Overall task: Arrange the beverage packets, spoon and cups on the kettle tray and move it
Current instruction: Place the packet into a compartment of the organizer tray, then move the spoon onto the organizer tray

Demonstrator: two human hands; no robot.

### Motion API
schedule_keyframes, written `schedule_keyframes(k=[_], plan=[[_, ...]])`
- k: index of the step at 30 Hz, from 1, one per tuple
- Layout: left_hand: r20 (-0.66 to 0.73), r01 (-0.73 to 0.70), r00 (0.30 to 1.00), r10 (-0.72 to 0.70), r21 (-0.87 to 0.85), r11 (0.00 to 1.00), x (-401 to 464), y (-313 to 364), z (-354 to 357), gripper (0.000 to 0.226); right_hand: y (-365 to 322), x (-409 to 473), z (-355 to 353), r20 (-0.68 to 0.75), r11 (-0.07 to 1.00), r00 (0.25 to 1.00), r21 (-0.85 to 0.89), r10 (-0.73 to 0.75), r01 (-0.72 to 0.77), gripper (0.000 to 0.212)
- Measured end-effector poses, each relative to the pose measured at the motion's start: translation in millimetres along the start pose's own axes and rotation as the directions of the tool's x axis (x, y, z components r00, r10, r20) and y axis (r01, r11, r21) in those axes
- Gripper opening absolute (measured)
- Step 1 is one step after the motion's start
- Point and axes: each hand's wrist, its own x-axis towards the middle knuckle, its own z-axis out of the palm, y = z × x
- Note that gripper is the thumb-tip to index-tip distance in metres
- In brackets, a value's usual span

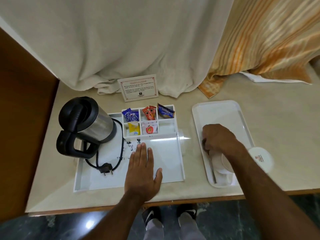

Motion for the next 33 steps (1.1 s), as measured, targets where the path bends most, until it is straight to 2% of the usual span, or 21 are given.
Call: schedule_keyframes(k=[2, 5, 8, 10, 13, 18, 22, 27, 30, 33], plan=[[0.008, 0.006, 1.000, -0.006, 0.002, 1.000, 0, 0, 0, 0.079, 5, 8, -5, 0.048, 0.997, 0.998, 0.057, -0.049, 0.046, 0.009], [0.011, -0.002, 1.000, 0.002, 0.006, 1.000, 0, 0, 0, 0.080, 11, 7, -25, -0.042, 0.972, 0.991, 0.194, -0.123, 0.129, 0.013], [0.022, -0.002, 1.000, 0.002, 0.027, 1.000, 1, -1, 0, 0.080, -13, -2, -42, -0.163, 0.875, 0.965, 0.410, -0.208, 0.258, 0.015], [0.027, 0.000, 1.000, -0.001, 0.031, 1.000, 0, -1, 0, 0.081, -39, -7, -38, -0.143, 0.816, 0.956, 0.498, -0.256, 0.294, 0.015], [0.020, -0.001, 1.000, 0.000, 0.029, 1.000, 1, 0, -1, 0.080, -72, -5, -12, -0.115, 0.851, 0.963, 0.450, -0.245, 0.270, 0.012], [0.010, 0.007, 1.000, -0.008, 0.032, 0.999, 1, 0, 0, 0.080, -88, -1, 36, -0.291, 0.923, 0.954, 0.344, -0.070, 0.173, 0.015], [0.000, 0.003, 1.000, -0.003, 0.033, 0.999, 0, 1, 0, 0.080, -92, -3, 57, -0.401, 0.961, 0.910, 0.193, -0.107, 0.198, 0.018], [0.014, 0.014, 1.000, -0.014, 0.029, 0.999, 0, -1, 1, 0.080, -99, -15, 66, -0.462, 0.963, 0.881, 0.179, -0.100, 0.203, 0.021], [0.011, 0.008, 1.000, -0.008, 0.025, 1.000, 0, -3, 2, 0.080, -89, -40, 55, -0.606, 0.884, 0.794, 0.393, 0.042, 0.254, 0.022], [0.041, 0.004, 0.999, -0.006, 0.045, 0.999, 0, 0, -2, 0.080, -48, -80, 43, -0.766, 0.858, 0.625, 0.416, 0.152, 0.302, 0.022]])
